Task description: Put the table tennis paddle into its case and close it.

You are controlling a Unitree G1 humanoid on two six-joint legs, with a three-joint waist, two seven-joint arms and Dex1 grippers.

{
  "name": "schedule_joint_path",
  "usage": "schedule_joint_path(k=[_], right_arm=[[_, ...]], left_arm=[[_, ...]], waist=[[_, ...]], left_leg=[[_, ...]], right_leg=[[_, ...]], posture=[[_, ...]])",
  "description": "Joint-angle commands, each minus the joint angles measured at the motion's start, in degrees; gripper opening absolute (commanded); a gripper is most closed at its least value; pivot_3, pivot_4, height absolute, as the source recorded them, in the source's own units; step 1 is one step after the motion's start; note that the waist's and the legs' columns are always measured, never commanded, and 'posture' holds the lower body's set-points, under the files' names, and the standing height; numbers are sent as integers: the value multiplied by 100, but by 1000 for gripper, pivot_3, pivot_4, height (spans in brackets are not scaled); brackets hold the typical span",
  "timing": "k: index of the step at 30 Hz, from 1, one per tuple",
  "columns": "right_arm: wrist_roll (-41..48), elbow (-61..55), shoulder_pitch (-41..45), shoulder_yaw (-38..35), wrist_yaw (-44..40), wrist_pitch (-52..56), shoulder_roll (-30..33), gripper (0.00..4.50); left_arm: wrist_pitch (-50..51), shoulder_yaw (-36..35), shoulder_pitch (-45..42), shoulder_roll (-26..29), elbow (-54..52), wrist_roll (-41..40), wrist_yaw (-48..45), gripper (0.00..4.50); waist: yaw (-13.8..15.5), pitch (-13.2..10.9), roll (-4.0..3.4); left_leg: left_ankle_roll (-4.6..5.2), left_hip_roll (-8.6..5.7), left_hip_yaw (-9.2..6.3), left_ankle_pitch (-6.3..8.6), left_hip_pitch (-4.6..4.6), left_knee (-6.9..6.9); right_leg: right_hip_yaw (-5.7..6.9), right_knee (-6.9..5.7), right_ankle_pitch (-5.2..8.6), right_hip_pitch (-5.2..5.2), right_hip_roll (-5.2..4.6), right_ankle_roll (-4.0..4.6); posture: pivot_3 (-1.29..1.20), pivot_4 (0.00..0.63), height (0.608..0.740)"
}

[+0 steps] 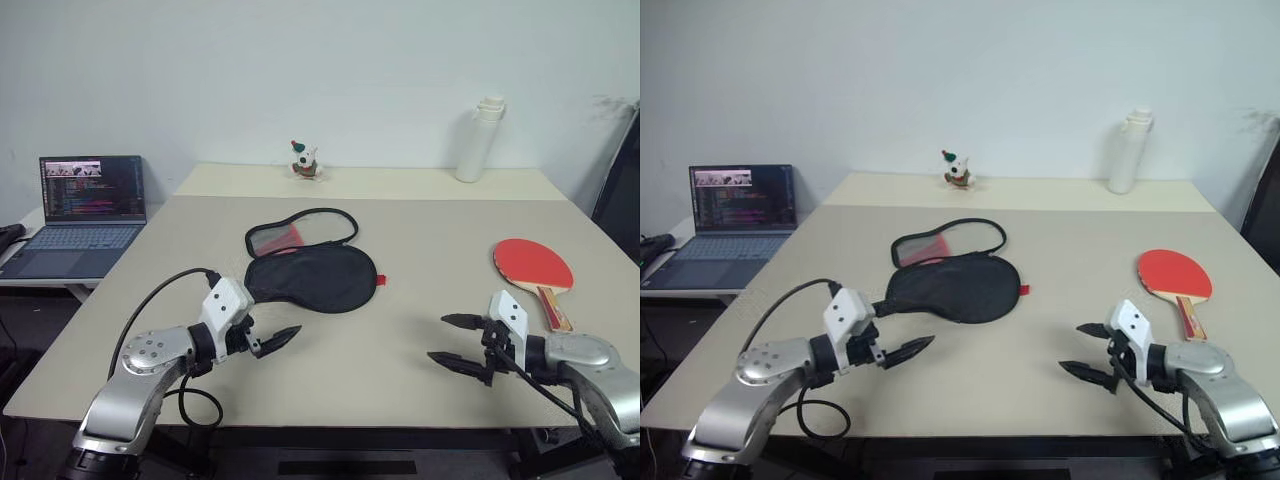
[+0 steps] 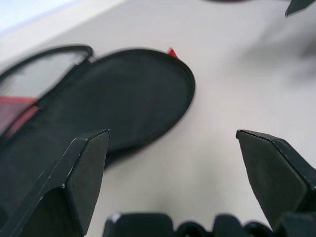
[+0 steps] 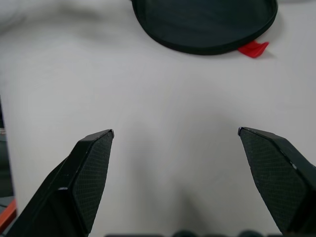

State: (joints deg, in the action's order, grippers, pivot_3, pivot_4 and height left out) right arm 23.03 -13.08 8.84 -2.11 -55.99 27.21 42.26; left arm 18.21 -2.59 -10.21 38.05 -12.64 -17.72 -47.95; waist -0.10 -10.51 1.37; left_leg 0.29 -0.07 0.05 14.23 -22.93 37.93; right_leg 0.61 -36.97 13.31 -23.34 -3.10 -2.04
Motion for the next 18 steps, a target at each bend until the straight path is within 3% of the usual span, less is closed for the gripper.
schedule_joint_path(k=[1, 8, 18], right_arm=[[163, -409, -41, -297, 49, 169, 205, 4440], [231, -807, -231, -527, 253, 402, 378, 4440], [359, -1409, -213, -366, 670, 749, 213, 4440]], left_arm=[[-113, -29, -168, -41, 78, 24, 32, 4500], [-345, -40, -762, -145, 847, 39, -158, 4500], [-1564, 308, -2240, 556, 3869, 637, -1717, 4500]], waist=[[2, 0, 0], [18, 0, 1], [6, 0, 2]], left_leg=[[0, 0, 0, 0, 0, 2], [0, -1, -1, -1, 1, 8], [0, -5, 5, -1, 1, 6]], right_leg=[[0, -1, 3, 0, 0, -5], [2, -1, 10, 4, 0, -18], [4, -1, 10, 2, 7, -19]], posture=[[0, 150, 740], [0, 150, 740], [0, 150, 740]])
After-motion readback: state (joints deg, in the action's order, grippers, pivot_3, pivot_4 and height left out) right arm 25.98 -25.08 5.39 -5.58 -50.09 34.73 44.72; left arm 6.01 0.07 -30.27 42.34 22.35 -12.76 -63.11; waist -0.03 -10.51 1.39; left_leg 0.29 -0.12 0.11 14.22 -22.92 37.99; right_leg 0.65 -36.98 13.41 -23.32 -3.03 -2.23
